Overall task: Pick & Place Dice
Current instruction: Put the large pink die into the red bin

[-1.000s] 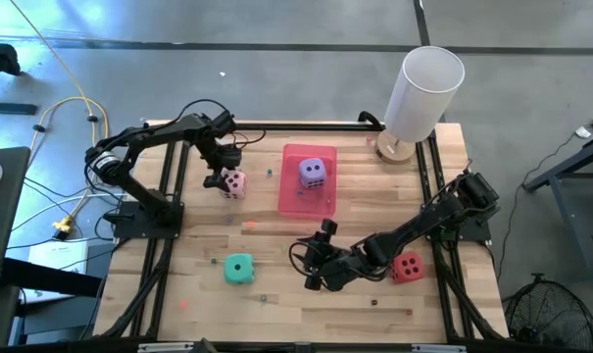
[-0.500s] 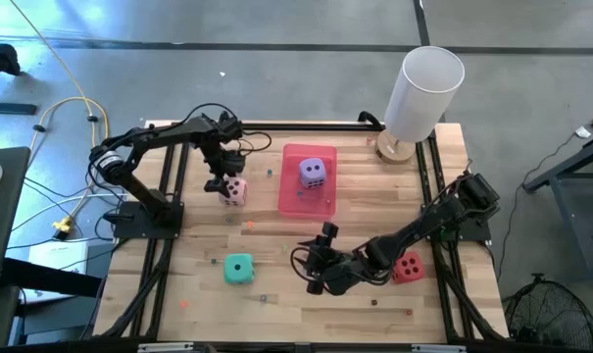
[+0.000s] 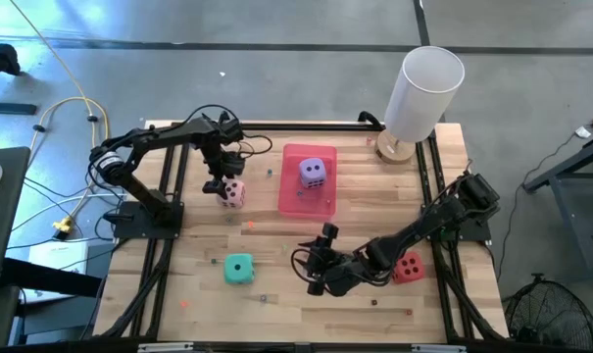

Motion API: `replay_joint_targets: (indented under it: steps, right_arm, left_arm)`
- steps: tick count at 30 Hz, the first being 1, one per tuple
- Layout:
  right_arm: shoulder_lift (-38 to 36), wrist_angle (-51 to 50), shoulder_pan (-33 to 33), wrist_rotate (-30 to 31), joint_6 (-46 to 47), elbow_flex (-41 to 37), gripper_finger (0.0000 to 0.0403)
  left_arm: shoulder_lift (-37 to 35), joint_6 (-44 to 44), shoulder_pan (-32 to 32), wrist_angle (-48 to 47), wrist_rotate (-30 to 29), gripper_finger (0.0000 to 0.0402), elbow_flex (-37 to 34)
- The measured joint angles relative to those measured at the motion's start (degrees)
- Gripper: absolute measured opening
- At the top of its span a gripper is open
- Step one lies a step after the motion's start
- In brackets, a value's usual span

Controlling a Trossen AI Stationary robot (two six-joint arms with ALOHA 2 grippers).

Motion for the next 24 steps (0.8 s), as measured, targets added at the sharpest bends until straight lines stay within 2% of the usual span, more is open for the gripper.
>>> replay_joint_targets:
  steps: [7, 12, 14, 18, 24]
  right_arm:
    - [-1.70, -0.96, 1.81, 1.19, -1.50, 0.00, 0.0174]
    - [-3.58, -2.31, 3.91, 5.24, -1.52, 0.00, 0.0174]
    - [-4.22, -3.04, 5.10, 7.55, -1.50, 0.00, 0.0174]
    - [-5.97, -5.29, 7.34, 12.84, -1.52, 0.00, 0.0174]
    - [-6.95, -6.41, 9.96, 15.15, -0.97, 0.00, 0.0174]
  left_arm:
    - [-6.36, -2.62, -3.56, -6.50, -4.59, 0.0318, 5.32]
    - [-11.13, -2.90, -6.56, -7.38, -4.28, 0.0315, 10.41]
    - [-12.03, -3.15, -7.74, -4.26, -2.75, 0.0314, 11.64]
    - [-11.43, -7.87, -11.32, 9.06, 2.57, 0.0300, 11.78]
    - [-11.62, -11.27, -15.00, 11.34, -1.99, 0.0263, 11.85]
